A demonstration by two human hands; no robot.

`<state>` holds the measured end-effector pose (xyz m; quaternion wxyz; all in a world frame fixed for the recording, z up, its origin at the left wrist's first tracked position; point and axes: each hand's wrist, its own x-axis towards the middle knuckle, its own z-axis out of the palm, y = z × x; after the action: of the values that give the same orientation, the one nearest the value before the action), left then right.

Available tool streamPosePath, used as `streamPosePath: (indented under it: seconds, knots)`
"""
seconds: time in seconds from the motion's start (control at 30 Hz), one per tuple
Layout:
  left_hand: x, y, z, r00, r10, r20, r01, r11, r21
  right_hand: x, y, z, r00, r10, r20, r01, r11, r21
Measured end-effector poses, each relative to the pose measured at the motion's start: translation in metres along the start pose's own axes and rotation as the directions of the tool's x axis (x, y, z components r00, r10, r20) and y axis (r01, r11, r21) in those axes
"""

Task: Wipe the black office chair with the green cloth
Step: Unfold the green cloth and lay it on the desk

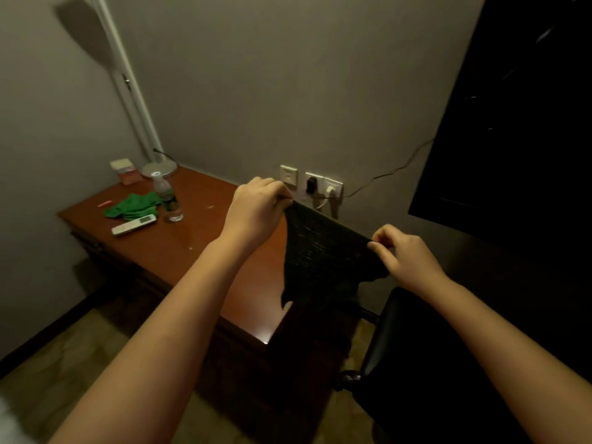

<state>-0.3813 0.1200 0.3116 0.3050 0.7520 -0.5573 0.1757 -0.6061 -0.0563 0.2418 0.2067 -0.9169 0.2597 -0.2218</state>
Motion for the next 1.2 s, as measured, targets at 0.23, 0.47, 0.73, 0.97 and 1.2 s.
streamPosePath:
  seconds: [0.23, 0.47, 0.73, 0.97, 1.2]
  knots:
    - [0.010, -0.149, -0.042, 0.998, -0.054, 0.041, 0.054, 0.998, 0.019, 0.080, -0.079, 0.082, 1.000, -0.019, -0.024, 0.020, 0.999, 0.038]
    - [0.014, -0.246, -0.052, 0.996, -0.035, 0.077, 0.035, 0.999, -0.003, 0.132, -0.129, 0.133, 0.994, -0.002, -0.109, 0.001, 1.000, -0.011]
    - [0.030, -0.304, -0.030, 0.992, -0.047, 0.115, 0.054, 0.997, -0.062, 0.170, -0.142, 0.160, 0.984, 0.109, -0.141, -0.112, 0.994, -0.016]
    - [0.050, -0.343, 0.011, 0.969, -0.140, 0.206, 0.167, 0.979, -0.121, 0.207, -0.129, 0.191, 0.966, 0.242, -0.086, -0.243, 0.970, 0.001]
    - [0.088, -0.384, 0.050, 0.940, -0.138, 0.311, 0.176, 0.980, -0.097, 0.258, -0.108, 0.219, 0.958, 0.284, -0.040, -0.283, 0.959, 0.024]
